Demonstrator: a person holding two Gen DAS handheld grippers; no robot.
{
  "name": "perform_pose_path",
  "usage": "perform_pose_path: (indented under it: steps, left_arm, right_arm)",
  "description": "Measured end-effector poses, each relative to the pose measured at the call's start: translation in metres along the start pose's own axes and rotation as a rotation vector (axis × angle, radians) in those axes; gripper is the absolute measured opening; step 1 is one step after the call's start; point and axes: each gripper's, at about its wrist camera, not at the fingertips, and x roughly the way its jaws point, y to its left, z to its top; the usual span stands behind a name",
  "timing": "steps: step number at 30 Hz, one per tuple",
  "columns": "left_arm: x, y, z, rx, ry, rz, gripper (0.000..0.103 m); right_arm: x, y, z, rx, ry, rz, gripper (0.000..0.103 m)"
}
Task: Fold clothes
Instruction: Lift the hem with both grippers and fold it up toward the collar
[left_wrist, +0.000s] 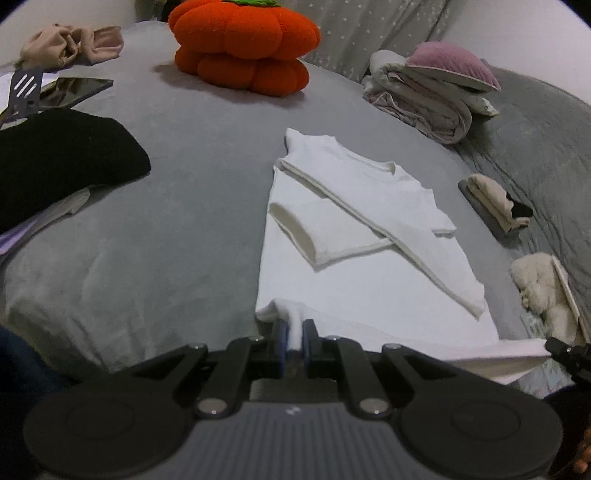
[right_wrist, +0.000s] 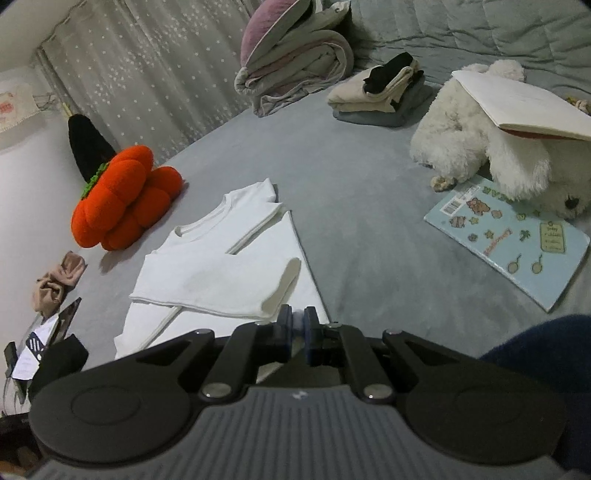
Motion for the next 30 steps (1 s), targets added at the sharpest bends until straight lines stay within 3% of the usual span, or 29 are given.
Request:
perform_pose_path:
  steps: [9, 18, 20, 23, 26, 30]
  left_arm:
    - [0.006, -0.002, -0.007, 0.056, 0.025, 0.046, 0.009]
    - [-0.006, 0.002, -0.013, 0.073, 0.050, 0.041, 0.013]
    - [-0.013, 0.008, -0.015, 0.067, 0.060, 0.029, 0.014]
    - [-0.024, 0.015, -0.014, 0.059, 0.058, 0.007, 0.022]
    - [-0.021, 0.010, -0.004, 0.084, 0.035, -0.002, 0.031]
    - [-0.002, -0.005, 0.013, 0.141, -0.007, -0.008, 0.034]
  right_arm:
    - [-0.016, 0.005, -0.010, -0.044, 0.011, 0.014, 0.008]
    - [-0.023, 0.011, -0.007, -0.091, 0.013, 0.029, 0.009]
    - [-0.030, 0.012, -0.003, -0.118, -0.010, 0.008, 0.014]
    - [-0.036, 0.012, 0.007, -0.152, -0.045, -0.017, 0.015]
    - [-0.022, 0.011, 0.014, -0.163, -0.032, -0.028, 0.015]
    - [0.017, 0.028, 0.017, -0.195, 0.021, 0.036, 0.015]
